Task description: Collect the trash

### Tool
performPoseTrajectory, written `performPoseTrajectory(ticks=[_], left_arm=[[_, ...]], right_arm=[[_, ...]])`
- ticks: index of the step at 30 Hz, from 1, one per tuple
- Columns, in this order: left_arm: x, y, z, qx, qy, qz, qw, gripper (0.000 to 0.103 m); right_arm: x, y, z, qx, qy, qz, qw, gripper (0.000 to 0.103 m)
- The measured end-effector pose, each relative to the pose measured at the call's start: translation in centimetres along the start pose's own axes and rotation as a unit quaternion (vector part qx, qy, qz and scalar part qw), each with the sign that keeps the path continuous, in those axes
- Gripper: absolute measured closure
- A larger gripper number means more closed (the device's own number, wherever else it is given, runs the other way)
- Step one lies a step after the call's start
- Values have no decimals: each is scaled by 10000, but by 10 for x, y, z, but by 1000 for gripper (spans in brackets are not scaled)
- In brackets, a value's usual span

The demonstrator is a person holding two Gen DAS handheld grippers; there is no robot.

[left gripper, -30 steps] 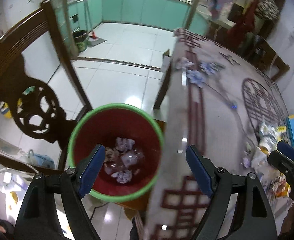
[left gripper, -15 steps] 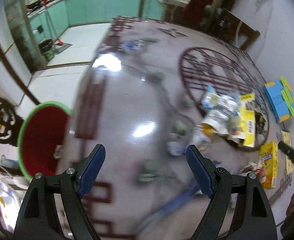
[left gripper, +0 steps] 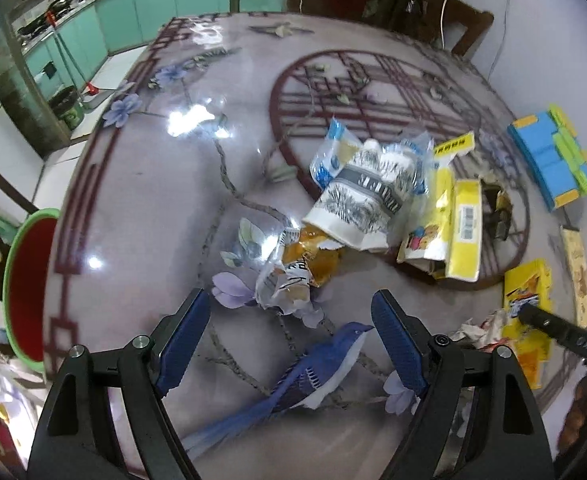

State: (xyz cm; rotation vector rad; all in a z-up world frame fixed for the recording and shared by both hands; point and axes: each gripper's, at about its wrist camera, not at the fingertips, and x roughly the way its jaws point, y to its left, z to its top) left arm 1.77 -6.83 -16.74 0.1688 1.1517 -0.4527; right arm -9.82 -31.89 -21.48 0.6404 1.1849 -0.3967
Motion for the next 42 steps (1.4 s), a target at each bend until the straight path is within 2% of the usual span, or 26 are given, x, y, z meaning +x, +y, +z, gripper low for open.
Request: performPoseTrajectory(ticks=[3,8,9,11,12,13,14,16,18,28,42], left_arm=[[12,-5,3,89,42,103,9999,20],[33,0,10,-33,234,213,9995,22],[35,1,10,-100,246,194,9995,27],[37,4,9,-210,290,139,9993,43],[38,6,9,-248,308,94,9992,54],[39,7,9,-272,320,49,9991,59],[38,7,8,-280,309,-12,9991,61],[33,7,6,-235,245,-31,9994,72],[28,9,6,-239,216,-38,9995,76],[-15,31,-1,-620,-108,-6,9980,76],[-68,65,-1,-815,-740,-2,9939,76]], right_arm=[[-7,-4,4,-156,-168,118,9997,69],[-24,-6,18,-329,-459,35,9984,69],[-26,-7,22,-319,-469,59,9984,69],[-29,-7,28,-329,-486,85,9982,69],[-30,-6,30,-355,-493,82,9981,69],[-30,-5,31,-376,-494,82,9980,69],[-30,-4,33,-394,-490,87,9980,69],[-29,2,36,-450,-470,112,9978,69],[-30,7,38,-509,-478,142,9975,69],[-46,52,43,-1044,-808,277,9909,69],[-58,116,43,-1582,-1031,395,9812,69]])
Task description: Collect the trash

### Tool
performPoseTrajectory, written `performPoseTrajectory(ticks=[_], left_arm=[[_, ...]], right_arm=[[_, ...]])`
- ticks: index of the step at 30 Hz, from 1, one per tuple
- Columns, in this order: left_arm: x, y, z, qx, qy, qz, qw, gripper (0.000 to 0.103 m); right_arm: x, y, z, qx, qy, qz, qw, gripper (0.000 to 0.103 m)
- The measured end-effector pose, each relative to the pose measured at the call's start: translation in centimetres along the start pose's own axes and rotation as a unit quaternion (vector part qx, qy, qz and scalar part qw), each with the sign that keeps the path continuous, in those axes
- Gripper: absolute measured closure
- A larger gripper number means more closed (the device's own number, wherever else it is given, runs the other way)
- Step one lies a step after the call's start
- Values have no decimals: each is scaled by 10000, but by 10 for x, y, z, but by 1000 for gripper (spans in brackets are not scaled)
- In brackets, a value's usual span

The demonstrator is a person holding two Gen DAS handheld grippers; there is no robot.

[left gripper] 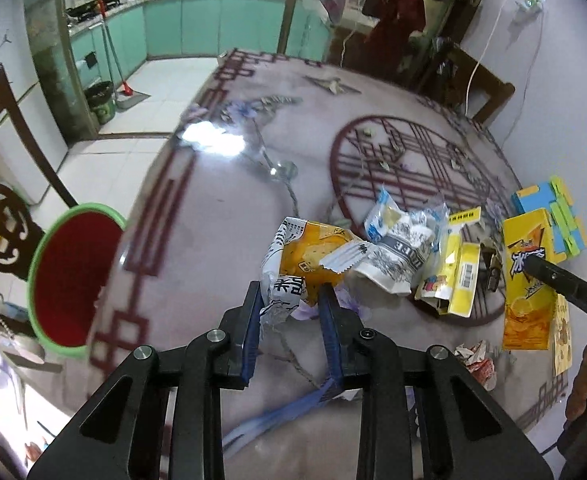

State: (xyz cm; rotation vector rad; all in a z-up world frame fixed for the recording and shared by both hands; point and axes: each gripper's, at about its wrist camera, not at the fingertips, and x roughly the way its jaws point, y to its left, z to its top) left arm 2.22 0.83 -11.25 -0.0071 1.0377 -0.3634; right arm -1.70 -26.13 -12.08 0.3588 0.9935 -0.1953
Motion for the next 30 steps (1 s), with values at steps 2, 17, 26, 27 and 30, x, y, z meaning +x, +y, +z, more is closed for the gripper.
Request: performPoseTrajectory(ticks=[2,17,26,27,30], left_arm=[[-5,6,2,4,-75,16,10000,76],[-22,58,14,61,-299,62,9995,76],[-24,96,21,21,-328,37,9995,76],[-24,101,22,29,-329,35,9994,76],[-24,115,23,11,-314,37,9995,76]], right_arm=[[-1,11,1,-70,-32,26,10000,69],[-3,91,-5,-322,-79,39,9994,69],[1,132,-10,-324,-86,-56,9994,69],[1,137,-11,-312,-102,-68,9994,69],[5,149,-11,-296,-125,-87,9994,69]])
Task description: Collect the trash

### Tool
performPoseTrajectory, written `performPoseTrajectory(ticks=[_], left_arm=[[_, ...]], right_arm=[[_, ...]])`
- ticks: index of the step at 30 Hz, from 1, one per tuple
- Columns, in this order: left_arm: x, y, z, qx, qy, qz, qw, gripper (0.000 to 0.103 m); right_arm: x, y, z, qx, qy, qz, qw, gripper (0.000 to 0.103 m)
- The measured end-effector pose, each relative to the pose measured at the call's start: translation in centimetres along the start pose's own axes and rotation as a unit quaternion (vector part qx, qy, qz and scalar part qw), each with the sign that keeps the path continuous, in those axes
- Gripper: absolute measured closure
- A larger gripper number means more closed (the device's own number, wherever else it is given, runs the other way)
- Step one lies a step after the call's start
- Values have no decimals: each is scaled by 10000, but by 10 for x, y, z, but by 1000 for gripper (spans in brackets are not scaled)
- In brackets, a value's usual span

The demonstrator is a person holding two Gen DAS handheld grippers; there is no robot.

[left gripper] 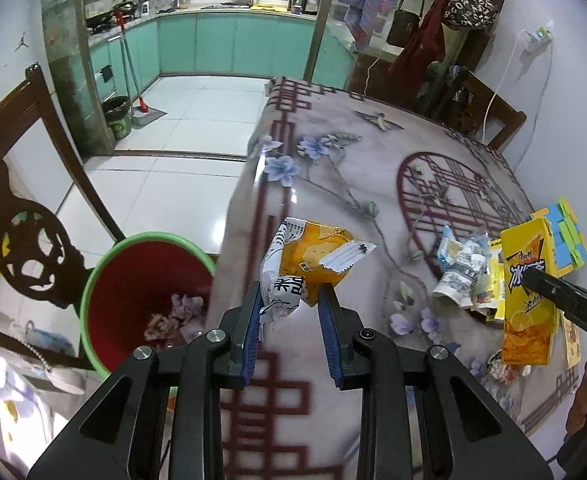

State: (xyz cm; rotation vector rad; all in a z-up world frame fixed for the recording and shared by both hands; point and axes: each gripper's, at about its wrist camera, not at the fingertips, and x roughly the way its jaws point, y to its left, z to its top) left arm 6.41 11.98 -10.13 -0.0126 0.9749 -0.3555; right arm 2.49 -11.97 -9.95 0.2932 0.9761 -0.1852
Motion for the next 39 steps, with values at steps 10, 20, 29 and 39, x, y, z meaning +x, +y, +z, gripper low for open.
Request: performPoseTrajectory(ticks=[10,20,29,39], left_arm=[[-3,51,1,-137,-21,121,9998,76],[-4,97,-2,-353,7,209,9992,76],[-1,124,-3,-469,69,249,9986,76],[6,148,-4,-582,184,293,9977,76]], right_arm=[[13,56,1,-68,11,77,9999,69],[27,107,0,-324,79,220,9992,69],[34,157,2,-543,71,484,9973,69],[54,213,1,-902,235,788,9925,69]])
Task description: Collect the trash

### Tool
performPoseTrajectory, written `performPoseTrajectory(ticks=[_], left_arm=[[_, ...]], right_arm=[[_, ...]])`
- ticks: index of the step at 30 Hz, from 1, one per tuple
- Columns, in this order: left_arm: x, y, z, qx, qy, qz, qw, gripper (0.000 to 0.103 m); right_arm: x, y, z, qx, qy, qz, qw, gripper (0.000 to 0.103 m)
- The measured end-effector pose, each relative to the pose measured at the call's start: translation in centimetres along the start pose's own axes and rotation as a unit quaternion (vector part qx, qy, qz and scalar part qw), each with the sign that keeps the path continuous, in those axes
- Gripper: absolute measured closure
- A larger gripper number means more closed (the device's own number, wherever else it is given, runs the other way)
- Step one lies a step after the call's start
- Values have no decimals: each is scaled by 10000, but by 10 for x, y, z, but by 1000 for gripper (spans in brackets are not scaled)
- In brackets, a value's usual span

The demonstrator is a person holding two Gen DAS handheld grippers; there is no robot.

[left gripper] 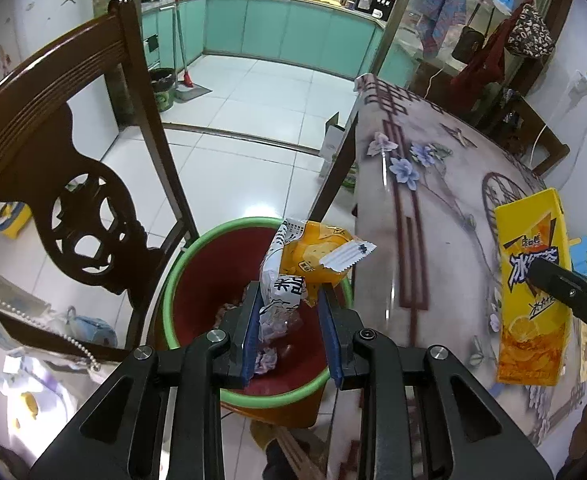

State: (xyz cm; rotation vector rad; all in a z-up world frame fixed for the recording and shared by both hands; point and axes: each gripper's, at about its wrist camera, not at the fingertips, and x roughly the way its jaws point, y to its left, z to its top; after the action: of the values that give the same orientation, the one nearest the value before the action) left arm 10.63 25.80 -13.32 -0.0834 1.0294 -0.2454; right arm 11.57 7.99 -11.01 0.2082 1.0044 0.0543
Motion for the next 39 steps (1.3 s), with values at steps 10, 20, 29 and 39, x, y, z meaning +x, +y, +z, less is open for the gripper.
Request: performPoseTrajectory(ticks=[10,20,29,39], left_arm=[[19,20,4,-127,227,30,9997,77],[43,38,9,-270,492,88,9984,77],[65,44,12,-346,680,122,9970,77],[71,46,14,-393,723,191,9964,76]], right_arm=[[38,34,11,-204,299,287,9989,69],[83,58,21,-459,678,521,9953,69],[106,60,29,-662,894,545,9923,69],[113,58,30,-588,906,617,9922,68]])
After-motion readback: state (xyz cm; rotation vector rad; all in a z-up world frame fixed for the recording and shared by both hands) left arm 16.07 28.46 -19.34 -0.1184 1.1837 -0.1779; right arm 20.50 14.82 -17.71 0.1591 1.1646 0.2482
